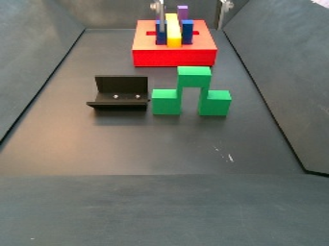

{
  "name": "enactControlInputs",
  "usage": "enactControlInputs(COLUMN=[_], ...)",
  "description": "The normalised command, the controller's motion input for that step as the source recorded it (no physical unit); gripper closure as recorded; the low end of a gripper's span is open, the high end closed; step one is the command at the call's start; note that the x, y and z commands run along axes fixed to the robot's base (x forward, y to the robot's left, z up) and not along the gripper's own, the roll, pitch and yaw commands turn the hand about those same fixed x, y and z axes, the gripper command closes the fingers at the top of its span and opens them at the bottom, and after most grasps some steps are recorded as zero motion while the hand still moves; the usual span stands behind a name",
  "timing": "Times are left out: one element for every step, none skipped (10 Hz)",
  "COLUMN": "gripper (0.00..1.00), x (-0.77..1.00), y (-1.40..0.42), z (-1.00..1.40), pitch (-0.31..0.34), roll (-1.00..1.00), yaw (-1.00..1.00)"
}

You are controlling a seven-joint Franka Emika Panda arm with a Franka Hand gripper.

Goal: Pick up the green object. Move up. Move to above the board. Insert the green object.
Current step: Pick up the green object.

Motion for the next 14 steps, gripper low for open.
enactControlInputs(gripper=[0.0, 0.0, 0.0, 0.0, 0.0, 0.0, 0.0, 0.0, 0.0, 0.0, 0.0, 0.0, 0.0, 0.0], x=[0.0, 0.0, -0.03, -0.09, -0.23, -0.29, -0.23, -0.11, -0.01, -0.03, 0.03, 0.22, 0.49, 0.35], y=[-0.17, -0.14, -0.22, -0.3, -0.31, -0.22, -0.09, -0.03, -0.01, -0.08, 0.0, 0.0, 0.0, -0.01], z=[-0.25, -0.23, -0.26, -0.27, -0.23, -0.1, -0.04, -0.04, -0.09, -0.21, -0.23, -0.09, 0.0, 0.0], pitch=[-0.056, -0.059, -0.077, -0.089, -0.156, -0.187, -0.149, -0.11, -0.054, -0.019, 0.0, 0.003, 0.144, 0.109], roll=[0.05, 0.05, 0.1, 0.15, 0.17, 0.16, 0.11, 0.13, 0.15, 0.09, 0.06, 0.14, 0.21, 0.2], yaw=[0.03, 0.02, 0.02, 0.0, 0.02, 0.0, 0.0, 0.0, 0.04, 0.1, 0.12, 0.1, 0.01, 0.0])
